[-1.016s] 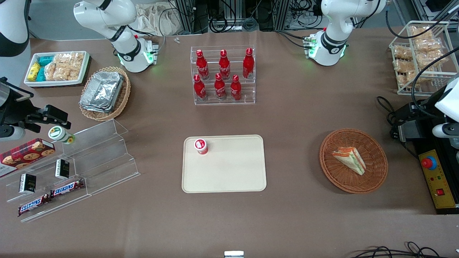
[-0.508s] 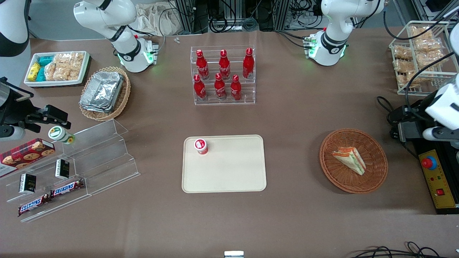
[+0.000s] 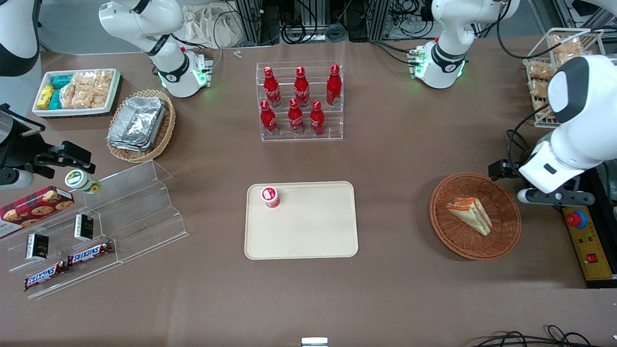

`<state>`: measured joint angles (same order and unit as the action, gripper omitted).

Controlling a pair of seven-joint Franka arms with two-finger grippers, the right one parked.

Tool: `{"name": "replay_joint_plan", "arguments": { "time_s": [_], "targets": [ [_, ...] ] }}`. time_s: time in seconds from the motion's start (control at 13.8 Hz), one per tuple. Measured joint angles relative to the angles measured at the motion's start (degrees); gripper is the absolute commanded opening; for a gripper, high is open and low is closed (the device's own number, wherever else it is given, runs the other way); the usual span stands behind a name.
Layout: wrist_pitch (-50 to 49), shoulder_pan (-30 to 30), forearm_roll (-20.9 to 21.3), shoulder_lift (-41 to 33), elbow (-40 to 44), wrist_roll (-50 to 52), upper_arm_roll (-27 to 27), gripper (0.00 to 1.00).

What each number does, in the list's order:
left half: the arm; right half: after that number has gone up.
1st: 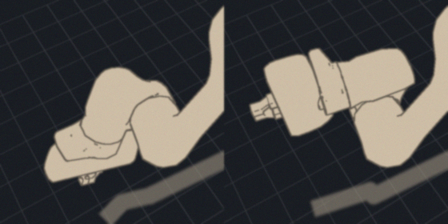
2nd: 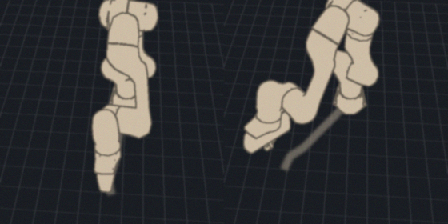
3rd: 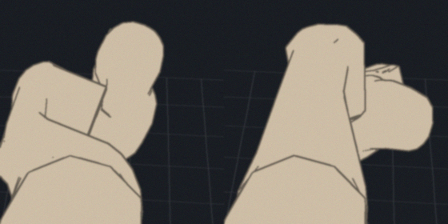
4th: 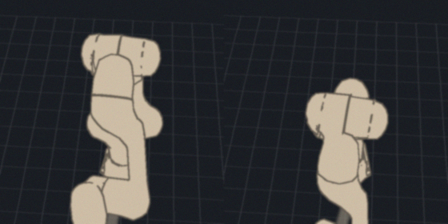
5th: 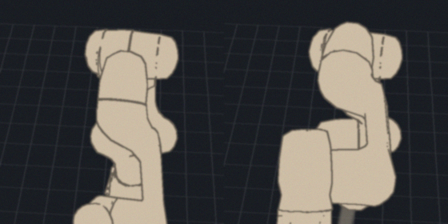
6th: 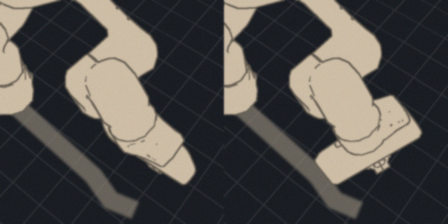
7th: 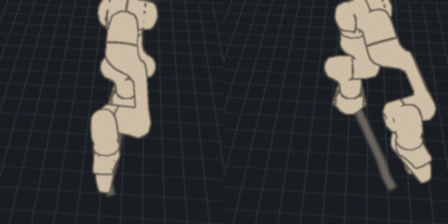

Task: Place sandwich from basket to tray
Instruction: 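Lower the open left gripper over the wrapped sandwich in the basket, then close the left gripper on the wrapped sandwich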

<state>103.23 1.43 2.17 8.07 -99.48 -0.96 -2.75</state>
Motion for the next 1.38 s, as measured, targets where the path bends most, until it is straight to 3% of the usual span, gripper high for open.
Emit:
{"name": "replay_joint_plan", "arguments": {
  "time_s": [0.29, 0.58, 1.09, 1.38],
  "targets": [
    [7.9, -0.1, -0.1, 0.0, -6.7, 1.5, 0.2, 1.00],
    [16.3, -0.5, -0.3, 0.6, -13.7, 11.5, 0.8, 1.00],
    [26.1, -1.1, -0.5, 7.5, -14.5, 35.2, 1.1, 1.00],
    [29.8, -1.1, -0.5, 11.8, -14.5, 42.0, 1.2, 1.00]
  ]
}}
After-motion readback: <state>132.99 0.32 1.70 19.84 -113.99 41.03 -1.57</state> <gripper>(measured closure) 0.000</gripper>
